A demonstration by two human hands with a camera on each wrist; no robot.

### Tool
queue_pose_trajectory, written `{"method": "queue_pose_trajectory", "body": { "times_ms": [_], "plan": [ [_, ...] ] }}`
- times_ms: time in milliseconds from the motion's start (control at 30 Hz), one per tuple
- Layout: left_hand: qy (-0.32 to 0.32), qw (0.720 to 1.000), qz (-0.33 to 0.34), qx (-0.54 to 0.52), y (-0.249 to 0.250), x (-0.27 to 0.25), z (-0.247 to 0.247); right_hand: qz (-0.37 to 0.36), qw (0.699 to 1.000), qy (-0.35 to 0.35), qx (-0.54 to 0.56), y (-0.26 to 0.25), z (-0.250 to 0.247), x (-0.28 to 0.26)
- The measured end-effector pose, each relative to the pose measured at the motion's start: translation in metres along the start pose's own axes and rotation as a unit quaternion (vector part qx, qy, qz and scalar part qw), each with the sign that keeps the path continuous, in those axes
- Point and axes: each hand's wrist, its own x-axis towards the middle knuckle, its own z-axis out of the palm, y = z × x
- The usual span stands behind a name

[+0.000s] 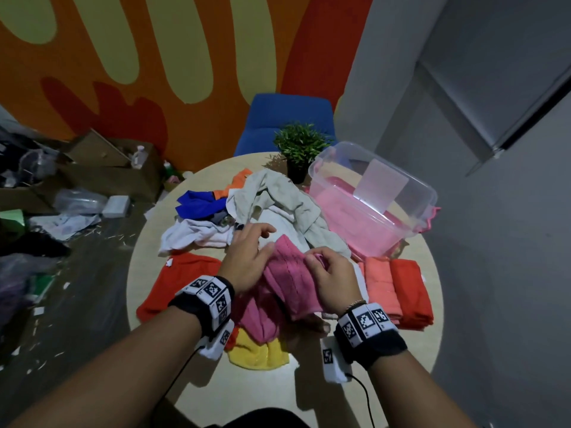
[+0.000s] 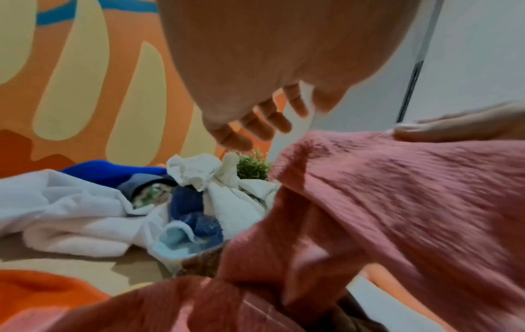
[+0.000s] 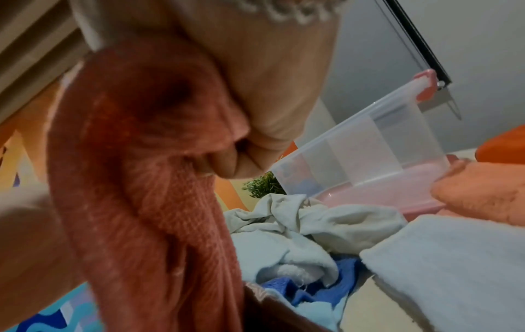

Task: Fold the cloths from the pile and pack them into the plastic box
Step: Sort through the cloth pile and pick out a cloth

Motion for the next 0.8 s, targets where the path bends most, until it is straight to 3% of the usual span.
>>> {"method": "queue_pose_trajectory", "body": {
  "times_ms": [33, 133, 167, 267, 400, 500, 633, 700, 800],
  "plan": [
    [-0.032, 0.999, 0.014, -0.020, 0.005, -0.007, 0.002, 0.013, 1.000, 0.010, 0.013, 0.000, 0.002, 0.002],
    [-0.214, 0.975, 0.008, -0.054, 0.023, -0.023, 0.011, 0.060, 0.994, 0.011, 0.086, -0.001, 0.005, 0.008],
    [-0.221, 0.974, 0.021, -0.046, 0.022, -0.023, 0.015, 0.063, 0.993, 0.012, 0.099, -0.001, 0.005, 0.009],
    [-0.136, 0.989, 0.025, -0.060, 0.013, -0.015, 0.011, 0.062, 0.992, 0.052, 0.097, -0.003, 0.000, 0.012],
    [-0.011, 0.992, -0.074, -0.100, 0.009, -0.001, -0.011, 0.091, 0.984, 0.088, 0.127, -0.007, -0.022, 0.012],
    [0.061, 0.984, -0.119, -0.119, 0.008, 0.013, -0.027, 0.082, 0.986, 0.126, 0.073, -0.003, -0.035, 0.012],
    [0.003, 0.982, -0.099, -0.160, 0.031, 0.026, -0.043, 0.053, 0.995, 0.071, -0.041, -0.005, -0.040, 0.012],
    [-0.047, 0.981, -0.075, -0.171, 0.048, 0.031, -0.052, 0.027, 0.998, 0.035, -0.038, -0.010, -0.040, 0.011],
    [-0.100, 0.995, -0.005, -0.019, 0.053, 0.043, -0.070, 0.015, 0.997, 0.016, -0.071, -0.013, -0.048, 0.015]
  ]
}}
